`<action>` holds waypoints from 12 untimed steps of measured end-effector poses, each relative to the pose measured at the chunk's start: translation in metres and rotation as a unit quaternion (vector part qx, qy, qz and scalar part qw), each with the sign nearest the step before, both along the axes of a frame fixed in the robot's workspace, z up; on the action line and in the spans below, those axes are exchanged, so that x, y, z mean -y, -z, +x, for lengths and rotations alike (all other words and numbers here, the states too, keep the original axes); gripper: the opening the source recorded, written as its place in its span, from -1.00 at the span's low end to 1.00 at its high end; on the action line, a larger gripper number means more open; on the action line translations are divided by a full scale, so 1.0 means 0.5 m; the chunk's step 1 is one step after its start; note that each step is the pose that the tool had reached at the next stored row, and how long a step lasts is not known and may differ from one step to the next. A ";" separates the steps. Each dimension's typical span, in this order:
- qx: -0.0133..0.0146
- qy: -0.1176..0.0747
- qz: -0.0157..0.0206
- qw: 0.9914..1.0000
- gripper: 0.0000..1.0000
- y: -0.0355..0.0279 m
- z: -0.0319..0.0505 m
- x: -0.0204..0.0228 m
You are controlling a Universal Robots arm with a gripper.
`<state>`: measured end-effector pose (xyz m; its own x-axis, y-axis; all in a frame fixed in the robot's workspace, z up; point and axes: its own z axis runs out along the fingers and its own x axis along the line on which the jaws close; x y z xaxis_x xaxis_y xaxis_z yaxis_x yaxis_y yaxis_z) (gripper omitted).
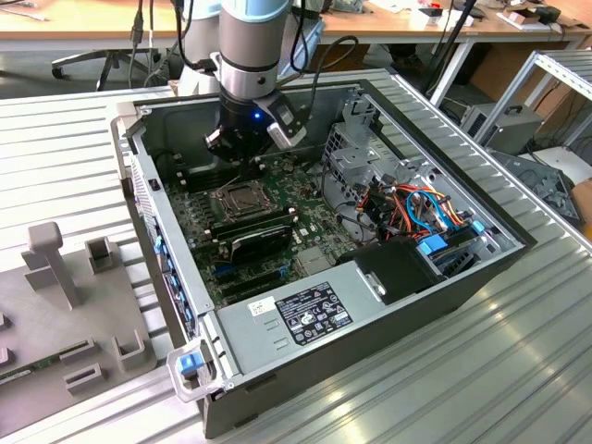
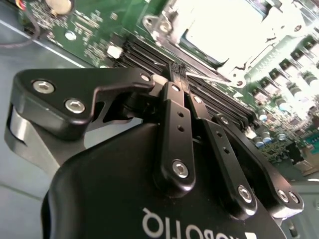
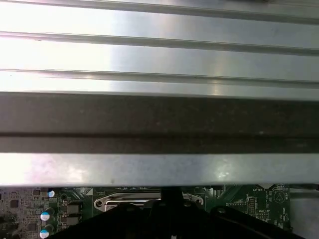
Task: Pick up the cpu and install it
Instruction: 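Install the first cpu locking lever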
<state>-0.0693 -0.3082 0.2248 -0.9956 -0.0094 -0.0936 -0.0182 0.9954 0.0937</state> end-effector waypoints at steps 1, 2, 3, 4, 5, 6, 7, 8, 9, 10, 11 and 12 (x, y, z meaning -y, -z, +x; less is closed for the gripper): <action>0.002 0.000 0.001 1.000 -0.79 0.000 -0.008 0.0000; 0.003 0.000 0.001 1.000 -0.79 -0.001 -0.013 0.0000; 0.004 0.000 0.002 1.000 -0.79 -0.001 -0.020 0.0000; 0.006 0.000 0.002 1.000 -0.79 -0.002 -0.026 -0.0001; 0.008 0.000 0.003 1.000 -0.79 -0.002 -0.035 0.0000; 0.011 0.000 0.004 1.000 -0.79 -0.003 -0.044 0.0000; 0.013 0.000 0.004 1.000 -0.79 -0.004 -0.052 0.0000; 0.014 0.000 0.004 1.000 -0.79 -0.004 -0.053 -0.0001; 0.014 0.000 0.004 1.000 -0.79 -0.004 -0.053 -0.0001; 0.014 0.000 0.004 1.000 -0.79 -0.004 -0.053 -0.0001; 0.014 0.000 0.004 1.000 -0.79 -0.004 -0.053 0.0000; 0.014 0.000 0.004 1.000 -0.79 -0.004 -0.053 0.0000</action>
<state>-0.0959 -0.3082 0.2267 -0.9926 -0.0083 -0.1210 -0.0206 0.9947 0.1012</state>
